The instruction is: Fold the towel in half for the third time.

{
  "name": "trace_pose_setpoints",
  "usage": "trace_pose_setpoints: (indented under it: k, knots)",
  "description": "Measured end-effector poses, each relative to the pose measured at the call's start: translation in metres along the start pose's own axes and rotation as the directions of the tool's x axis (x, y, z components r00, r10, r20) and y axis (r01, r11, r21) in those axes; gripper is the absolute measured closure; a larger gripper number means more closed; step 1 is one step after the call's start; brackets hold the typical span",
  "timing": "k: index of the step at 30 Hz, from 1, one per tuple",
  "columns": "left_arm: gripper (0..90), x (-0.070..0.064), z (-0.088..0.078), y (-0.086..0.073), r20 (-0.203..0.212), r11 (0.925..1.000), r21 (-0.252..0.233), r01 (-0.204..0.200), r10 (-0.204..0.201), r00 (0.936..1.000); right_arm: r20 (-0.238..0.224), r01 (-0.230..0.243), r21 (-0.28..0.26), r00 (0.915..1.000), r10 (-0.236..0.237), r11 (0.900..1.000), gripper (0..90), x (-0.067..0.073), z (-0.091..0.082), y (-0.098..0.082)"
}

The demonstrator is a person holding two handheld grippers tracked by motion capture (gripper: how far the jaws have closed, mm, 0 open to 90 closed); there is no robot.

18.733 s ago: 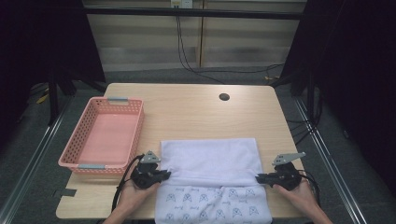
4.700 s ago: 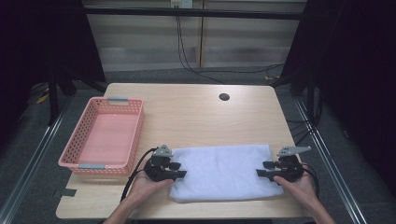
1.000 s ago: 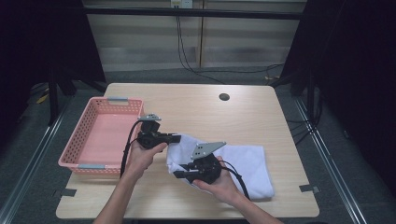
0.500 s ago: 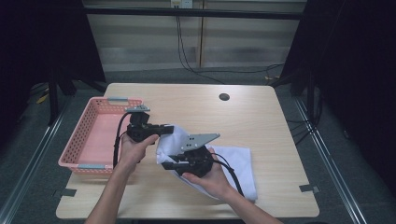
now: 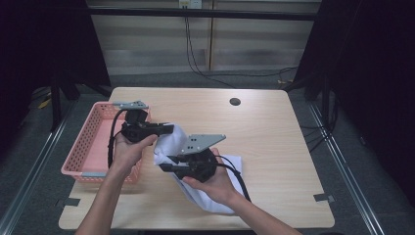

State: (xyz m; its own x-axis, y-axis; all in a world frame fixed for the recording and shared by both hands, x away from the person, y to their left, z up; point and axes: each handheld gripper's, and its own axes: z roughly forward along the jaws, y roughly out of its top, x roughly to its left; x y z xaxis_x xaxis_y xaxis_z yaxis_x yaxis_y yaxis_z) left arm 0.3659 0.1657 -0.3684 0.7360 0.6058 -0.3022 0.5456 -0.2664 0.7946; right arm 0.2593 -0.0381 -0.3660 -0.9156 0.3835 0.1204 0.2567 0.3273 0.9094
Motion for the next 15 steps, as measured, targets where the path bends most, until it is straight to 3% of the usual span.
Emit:
trace_pose_setpoints:
  k: [5, 10, 15]
  knots:
    - [81.4, -0.008, 0.021, -0.002, 0.011, 0.9997, 0.017, -0.016, 0.016, 0.9998, 0.022, -0.031, 0.016, 0.9993, 0.03, 0.999, 76.6, -0.006, -0.015, -0.02]
    - [81.2, -0.019, 0.05, 0.001, 0.028, 0.9983, 0.047, -0.035, 0.034, 0.999, 0.057, -0.074, -0.001, 0.9956, 0.074, 0.997, 76.4, -0.015, -0.037, -0.037]
    - [80.9, -0.033, 0.081, 0.003, 0.06, 0.996, 0.075, -0.048, 0.043, 0.9973, 0.115, -0.112, -0.004, 0.9872, 0.111, 0.994, 76.1, -0.018, -0.055, -0.057]
